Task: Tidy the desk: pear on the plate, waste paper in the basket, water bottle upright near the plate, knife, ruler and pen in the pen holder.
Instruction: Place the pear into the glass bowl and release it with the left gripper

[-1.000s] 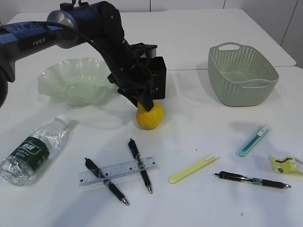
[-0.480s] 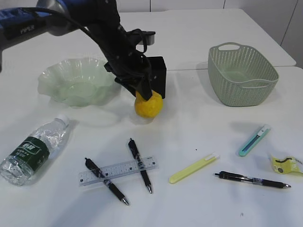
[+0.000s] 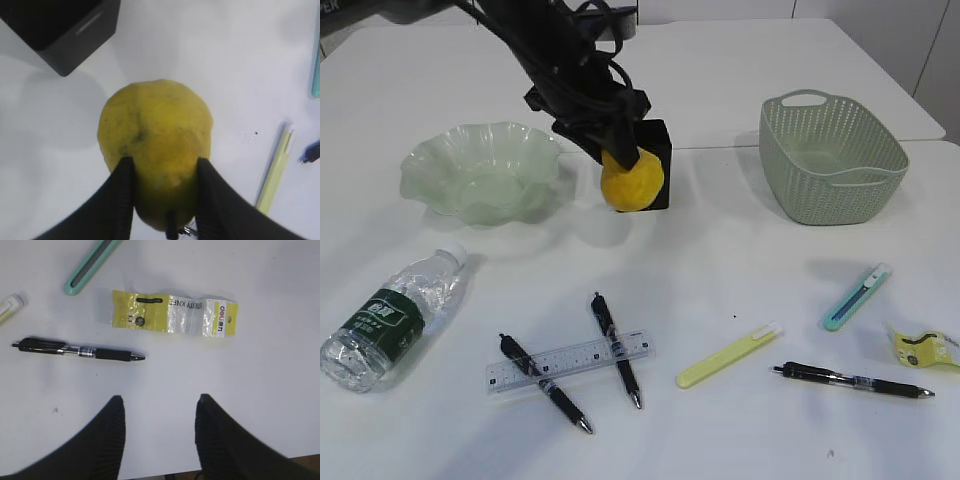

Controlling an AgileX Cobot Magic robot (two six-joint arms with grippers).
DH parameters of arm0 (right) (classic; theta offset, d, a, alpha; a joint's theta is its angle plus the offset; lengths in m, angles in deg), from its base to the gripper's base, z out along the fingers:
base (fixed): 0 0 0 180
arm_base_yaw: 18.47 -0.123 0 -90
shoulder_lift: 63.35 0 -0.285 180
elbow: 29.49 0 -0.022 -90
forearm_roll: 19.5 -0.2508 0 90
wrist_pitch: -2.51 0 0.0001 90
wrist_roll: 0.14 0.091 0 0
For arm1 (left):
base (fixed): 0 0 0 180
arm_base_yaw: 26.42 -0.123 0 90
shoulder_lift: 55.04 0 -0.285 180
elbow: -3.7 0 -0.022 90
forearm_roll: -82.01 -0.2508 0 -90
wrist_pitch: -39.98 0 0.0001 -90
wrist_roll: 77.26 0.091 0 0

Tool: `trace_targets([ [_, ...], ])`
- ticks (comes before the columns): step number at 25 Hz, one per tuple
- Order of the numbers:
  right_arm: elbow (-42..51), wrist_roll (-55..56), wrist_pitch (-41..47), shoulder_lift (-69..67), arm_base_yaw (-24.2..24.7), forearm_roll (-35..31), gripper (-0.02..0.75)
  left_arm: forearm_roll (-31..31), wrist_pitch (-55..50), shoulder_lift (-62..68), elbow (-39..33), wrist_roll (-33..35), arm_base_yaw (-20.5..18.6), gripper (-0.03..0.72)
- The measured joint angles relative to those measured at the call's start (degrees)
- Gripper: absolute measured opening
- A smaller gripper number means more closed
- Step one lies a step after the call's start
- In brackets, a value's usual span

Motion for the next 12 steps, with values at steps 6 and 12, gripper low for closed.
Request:
trace_targets([
  [6, 0.00, 0.00, 0.65, 0.00, 0.00, 0.00, 0.370, -2.78, -0.21, -2.38, 0.00, -3.38, 0.00, 0.223],
  [12, 0.00, 0.00, 1.09, 0.00, 0.00, 0.00, 0.370, -11.45, -0.43, -4.92, 0.00, -6.63, 0.00, 0.223],
])
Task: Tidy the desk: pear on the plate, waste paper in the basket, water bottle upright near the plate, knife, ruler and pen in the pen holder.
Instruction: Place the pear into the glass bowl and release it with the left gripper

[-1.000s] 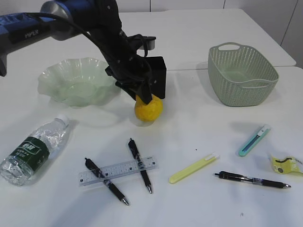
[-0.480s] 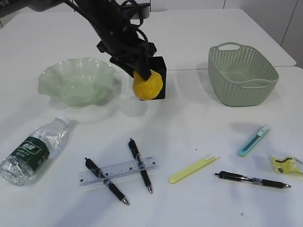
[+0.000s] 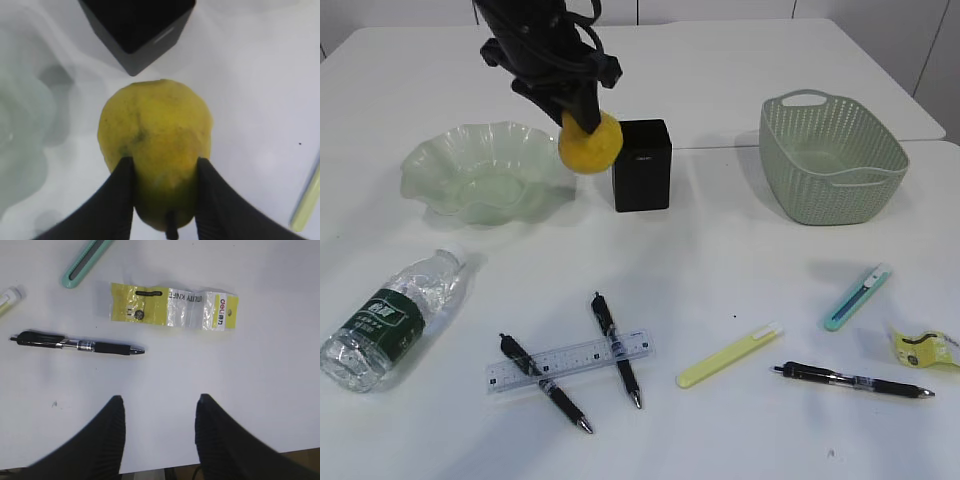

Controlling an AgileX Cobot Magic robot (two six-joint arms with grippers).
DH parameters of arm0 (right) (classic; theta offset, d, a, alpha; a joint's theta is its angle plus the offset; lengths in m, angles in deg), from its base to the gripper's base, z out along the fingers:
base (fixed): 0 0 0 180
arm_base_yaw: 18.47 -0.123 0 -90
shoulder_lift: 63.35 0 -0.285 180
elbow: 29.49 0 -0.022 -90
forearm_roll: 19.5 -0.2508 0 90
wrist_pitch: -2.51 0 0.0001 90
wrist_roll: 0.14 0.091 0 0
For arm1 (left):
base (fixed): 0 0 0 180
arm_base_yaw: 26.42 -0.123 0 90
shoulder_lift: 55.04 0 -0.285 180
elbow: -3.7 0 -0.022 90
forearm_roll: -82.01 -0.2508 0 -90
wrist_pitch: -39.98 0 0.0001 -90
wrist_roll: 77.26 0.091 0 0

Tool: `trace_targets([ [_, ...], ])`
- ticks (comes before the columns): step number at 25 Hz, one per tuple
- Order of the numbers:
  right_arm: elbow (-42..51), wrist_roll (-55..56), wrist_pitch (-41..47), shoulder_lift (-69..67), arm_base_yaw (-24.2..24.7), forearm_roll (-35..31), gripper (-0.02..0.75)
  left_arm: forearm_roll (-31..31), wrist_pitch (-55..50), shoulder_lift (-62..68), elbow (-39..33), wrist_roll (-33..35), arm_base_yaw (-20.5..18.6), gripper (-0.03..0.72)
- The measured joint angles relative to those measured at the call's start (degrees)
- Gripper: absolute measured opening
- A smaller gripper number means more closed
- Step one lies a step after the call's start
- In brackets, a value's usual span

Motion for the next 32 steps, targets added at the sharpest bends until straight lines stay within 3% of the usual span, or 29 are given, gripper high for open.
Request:
trace_targets([
  [9, 0.00, 0.00, 0.04, 0.00, 0.00, 0.00, 0.371, -3.28, -0.21, -1.88, 0.00, -2.19, -2.56, 0.223],
  [24, 0.00, 0.00, 0.26, 0.00, 0.00, 0.00, 0.370, -5.43, -0.21, -2.21, 0.00, -2.28, -15.25, 0.223],
  [32, 0.00, 0.00, 3.92, 0.00, 0.00, -1.17, 0.369, -6.24, -0.25, 0.73, 0.00, -1.89, -17.45, 0.223],
])
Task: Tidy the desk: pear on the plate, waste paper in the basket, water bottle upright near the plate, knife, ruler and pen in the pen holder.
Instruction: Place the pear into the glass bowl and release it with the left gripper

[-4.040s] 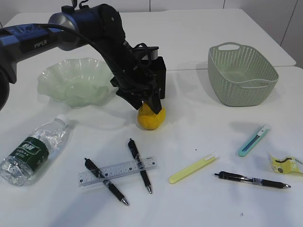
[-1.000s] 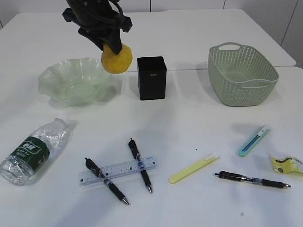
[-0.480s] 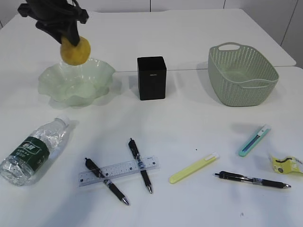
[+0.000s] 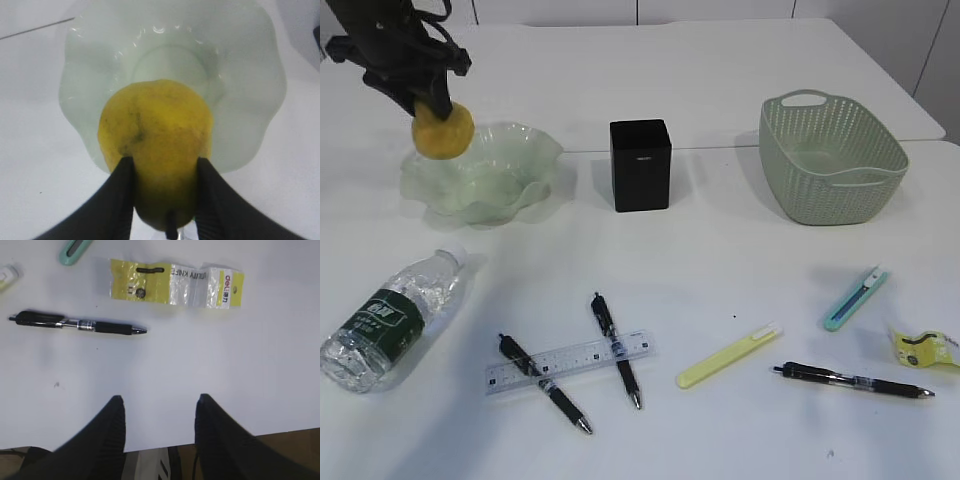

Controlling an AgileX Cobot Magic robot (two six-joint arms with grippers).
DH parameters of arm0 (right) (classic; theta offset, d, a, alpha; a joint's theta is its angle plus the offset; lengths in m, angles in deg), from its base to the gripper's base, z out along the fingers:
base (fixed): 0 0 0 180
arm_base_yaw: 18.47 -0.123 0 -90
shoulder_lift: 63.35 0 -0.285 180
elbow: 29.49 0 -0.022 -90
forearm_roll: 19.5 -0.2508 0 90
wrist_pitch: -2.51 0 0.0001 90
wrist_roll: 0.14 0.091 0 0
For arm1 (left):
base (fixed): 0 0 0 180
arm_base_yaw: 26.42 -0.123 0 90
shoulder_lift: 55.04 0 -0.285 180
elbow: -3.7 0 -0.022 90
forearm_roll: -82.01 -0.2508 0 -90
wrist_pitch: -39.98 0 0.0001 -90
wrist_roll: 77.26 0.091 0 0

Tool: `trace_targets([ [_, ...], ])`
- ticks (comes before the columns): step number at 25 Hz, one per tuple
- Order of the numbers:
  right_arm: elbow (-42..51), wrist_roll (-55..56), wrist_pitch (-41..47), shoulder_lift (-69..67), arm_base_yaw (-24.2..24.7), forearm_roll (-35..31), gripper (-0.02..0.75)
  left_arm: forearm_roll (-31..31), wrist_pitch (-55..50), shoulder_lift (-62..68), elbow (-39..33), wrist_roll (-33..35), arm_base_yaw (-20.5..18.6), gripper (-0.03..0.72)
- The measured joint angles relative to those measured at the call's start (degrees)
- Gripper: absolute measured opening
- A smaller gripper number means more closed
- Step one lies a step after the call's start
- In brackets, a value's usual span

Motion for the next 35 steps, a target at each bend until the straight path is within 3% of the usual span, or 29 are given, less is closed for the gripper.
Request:
trace_targets([
  [22, 0.00, 0.20, 3.58, 0.00, 0.00, -4.18, 0.369, 0.00, 9.25, 9.10, 0.00, 1.18, 0.00, 0.223],
  [35, 0.00, 0.40, 3.60, 0.00, 0.00, -4.55, 0.369, 0.00, 9.49, 11.80, 0.00, 1.18, 0.00, 0.224],
])
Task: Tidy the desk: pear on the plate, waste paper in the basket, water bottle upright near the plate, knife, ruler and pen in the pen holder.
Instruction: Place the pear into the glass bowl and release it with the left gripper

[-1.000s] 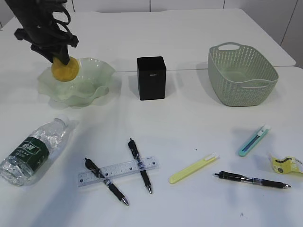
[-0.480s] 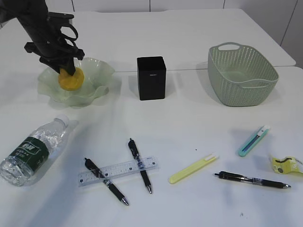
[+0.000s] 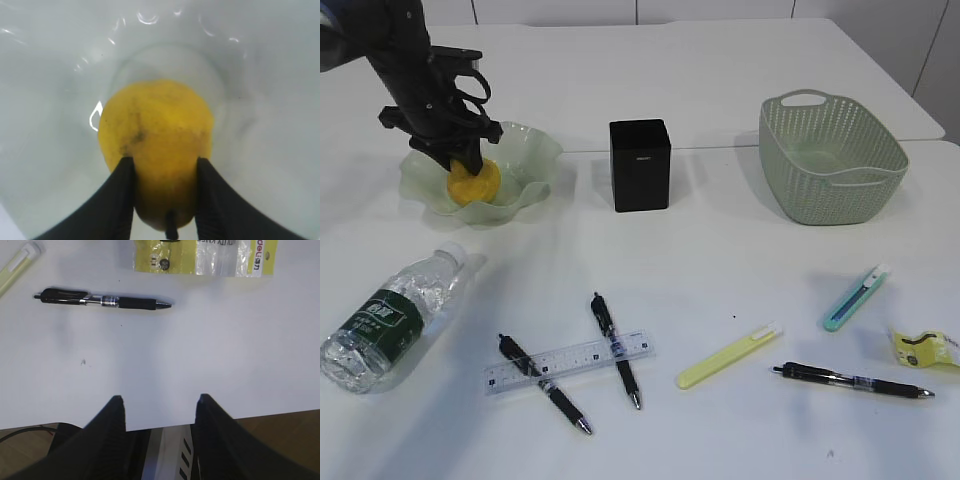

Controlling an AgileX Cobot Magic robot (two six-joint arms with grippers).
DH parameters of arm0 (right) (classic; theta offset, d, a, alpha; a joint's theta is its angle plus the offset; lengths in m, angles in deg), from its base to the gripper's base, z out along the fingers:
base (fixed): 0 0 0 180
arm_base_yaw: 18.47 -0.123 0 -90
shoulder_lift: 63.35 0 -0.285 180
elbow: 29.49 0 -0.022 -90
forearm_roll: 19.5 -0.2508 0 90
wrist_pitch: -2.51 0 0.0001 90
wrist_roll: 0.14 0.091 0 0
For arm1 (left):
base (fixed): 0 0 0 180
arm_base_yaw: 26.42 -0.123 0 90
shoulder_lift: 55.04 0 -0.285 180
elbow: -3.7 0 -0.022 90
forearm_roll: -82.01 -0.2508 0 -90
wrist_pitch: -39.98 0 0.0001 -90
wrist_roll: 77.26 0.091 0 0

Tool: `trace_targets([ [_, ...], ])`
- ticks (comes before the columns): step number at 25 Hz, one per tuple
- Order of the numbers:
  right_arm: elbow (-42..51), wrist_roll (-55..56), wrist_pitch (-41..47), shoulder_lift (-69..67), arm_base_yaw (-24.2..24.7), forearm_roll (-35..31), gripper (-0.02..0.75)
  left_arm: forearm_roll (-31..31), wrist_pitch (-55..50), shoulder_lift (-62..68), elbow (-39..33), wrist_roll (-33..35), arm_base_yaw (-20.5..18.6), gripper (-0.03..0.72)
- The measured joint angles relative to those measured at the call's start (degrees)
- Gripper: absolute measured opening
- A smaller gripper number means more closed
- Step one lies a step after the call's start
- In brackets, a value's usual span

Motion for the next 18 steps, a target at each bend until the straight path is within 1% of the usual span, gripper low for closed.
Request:
trace_targets([
  [18, 0.00, 0.35, 0.00, 0.00, 0.00, -1.15, 0.369, 0.00, 0.00, 0.00, 0.00, 0.02, 0.00, 0.224],
])
